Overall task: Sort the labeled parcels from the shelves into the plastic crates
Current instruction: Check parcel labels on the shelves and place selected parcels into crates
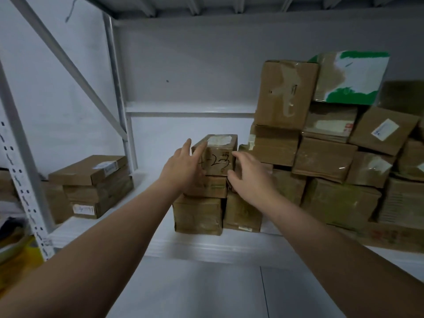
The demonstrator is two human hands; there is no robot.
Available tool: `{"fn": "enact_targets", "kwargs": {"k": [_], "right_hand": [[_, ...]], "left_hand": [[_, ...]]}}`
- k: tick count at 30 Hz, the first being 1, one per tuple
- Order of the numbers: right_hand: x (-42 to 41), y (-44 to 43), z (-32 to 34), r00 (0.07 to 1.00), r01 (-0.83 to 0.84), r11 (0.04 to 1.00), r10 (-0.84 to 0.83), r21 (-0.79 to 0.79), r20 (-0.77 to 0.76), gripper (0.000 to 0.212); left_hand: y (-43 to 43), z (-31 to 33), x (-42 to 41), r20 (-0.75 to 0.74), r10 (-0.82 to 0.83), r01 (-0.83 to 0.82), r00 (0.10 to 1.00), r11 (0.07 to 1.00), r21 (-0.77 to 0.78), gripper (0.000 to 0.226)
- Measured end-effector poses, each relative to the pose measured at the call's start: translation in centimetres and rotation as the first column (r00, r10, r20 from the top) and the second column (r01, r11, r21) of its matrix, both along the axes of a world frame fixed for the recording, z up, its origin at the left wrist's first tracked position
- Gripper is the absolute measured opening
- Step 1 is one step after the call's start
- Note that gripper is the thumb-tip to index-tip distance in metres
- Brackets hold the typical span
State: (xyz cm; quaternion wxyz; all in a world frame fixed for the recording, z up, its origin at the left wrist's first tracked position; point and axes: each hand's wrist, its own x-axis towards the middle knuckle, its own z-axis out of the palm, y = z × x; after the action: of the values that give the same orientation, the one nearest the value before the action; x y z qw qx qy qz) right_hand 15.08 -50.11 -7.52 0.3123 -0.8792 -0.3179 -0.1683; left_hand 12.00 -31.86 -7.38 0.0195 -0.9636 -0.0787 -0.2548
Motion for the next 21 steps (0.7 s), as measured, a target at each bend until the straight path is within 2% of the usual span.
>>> {"fn": "enact_targets", "kwargs": {"k": [3,5,9,15,21], "right_hand": [[1.2,1.5,-0.3,0.999,0.008,0.998,-0.006,0.056,-0.040,0.055],[1.8,2.6,-0.5,0.997,-0.016,0.992,0.025,0.126,-0.066,0.058],[2.1,4.6,-0.9,0.996,0.020,0.982,-0.004,0.190,-0.086,0.062],[1.6,7.0,-1.2,0.995,0.090,0.929,-0.067,0.358,-0.077,0.057],[-0.5,9.7,-1.7,0.995,0.091,0.811,-0.091,0.579,-0.029,0.049]], "left_hand": [[2.0,-0.1,2.1,-0.030,-0.047,0.044,0.998,0.995,-0.091,0.086],[3.1,-0.3,3.1,-0.026,-0.119,0.114,0.993,0.985,-0.129,0.083],[4.4,-2.0,3.8,0.113,-0.233,0.254,0.966,0.933,-0.253,0.070],[4.8,-3.8,4.2,0.413,-0.302,0.493,0.859,0.704,-0.511,0.052],[5.8,-3.0,2.1,0.581,-0.256,0.620,0.773,0.500,-0.605,0.030]]}}
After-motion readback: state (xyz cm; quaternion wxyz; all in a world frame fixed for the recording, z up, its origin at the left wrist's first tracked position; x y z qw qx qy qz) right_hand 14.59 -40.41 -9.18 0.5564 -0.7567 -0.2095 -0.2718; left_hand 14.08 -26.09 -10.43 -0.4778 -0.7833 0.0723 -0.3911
